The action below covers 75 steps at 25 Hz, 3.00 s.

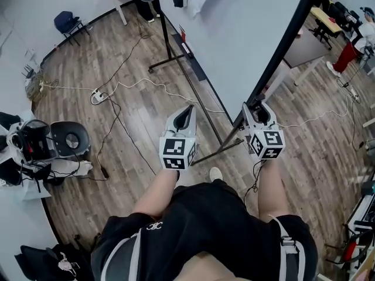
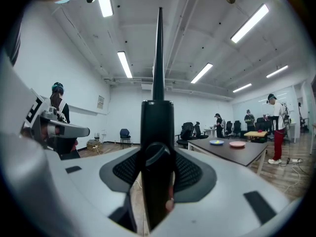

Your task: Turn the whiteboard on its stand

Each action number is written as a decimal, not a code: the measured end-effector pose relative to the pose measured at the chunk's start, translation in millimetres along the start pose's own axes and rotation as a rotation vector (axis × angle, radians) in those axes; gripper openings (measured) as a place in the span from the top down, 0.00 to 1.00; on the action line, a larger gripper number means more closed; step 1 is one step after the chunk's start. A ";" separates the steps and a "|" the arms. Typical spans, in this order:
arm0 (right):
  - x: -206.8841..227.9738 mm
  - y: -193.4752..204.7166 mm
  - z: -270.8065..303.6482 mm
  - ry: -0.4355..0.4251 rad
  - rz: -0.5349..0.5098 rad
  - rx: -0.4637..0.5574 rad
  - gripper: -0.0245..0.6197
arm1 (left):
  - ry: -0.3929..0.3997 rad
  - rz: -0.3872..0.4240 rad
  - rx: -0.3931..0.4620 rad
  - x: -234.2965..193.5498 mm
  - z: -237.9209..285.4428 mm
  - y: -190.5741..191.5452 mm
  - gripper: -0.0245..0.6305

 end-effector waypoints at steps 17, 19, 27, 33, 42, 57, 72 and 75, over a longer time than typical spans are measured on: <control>3.6 3.7 -41.3 0.019 0.004 0.002 0.66 | 0.113 0.021 -0.018 28.3 11.5 1.7 0.96; 2.9 3.1 -44.7 0.023 0.004 0.002 0.66 | 0.115 0.020 -0.016 26.8 10.9 0.3 0.96; 0.9 2.9 -47.2 0.040 0.008 0.010 0.66 | 0.111 0.014 -0.014 19.8 8.4 -0.4 0.96; -7.3 4.7 -54.7 0.124 -0.001 0.054 0.66 | 0.116 -0.005 -0.022 19.6 4.5 3.3 0.96; -18.4 -25.8 -122.0 0.331 0.062 0.288 0.73 | 0.145 -0.013 -0.024 16.1 -11.1 6.8 0.96; -133.4 -31.3 -66.9 0.236 0.065 0.163 0.95 | 0.033 0.001 0.001 -33.2 -76.3 4.0 0.96; -191.5 -24.4 -39.4 0.129 0.058 0.087 0.96 | -0.046 -0.006 0.026 -66.6 -121.8 1.5 0.96; -193.1 -24.2 -38.2 0.123 0.054 0.088 0.95 | -0.045 -0.007 0.026 -67.1 -122.8 2.1 0.96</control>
Point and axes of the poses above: the fingertips, and each gripper's own axes: z forward along the fingers, x to its right, y out of its underside, the point moved 10 cm from there along -z, backward along the fingers, and after that the axes turned 5 degrees about -z, right-handed, at the moved point
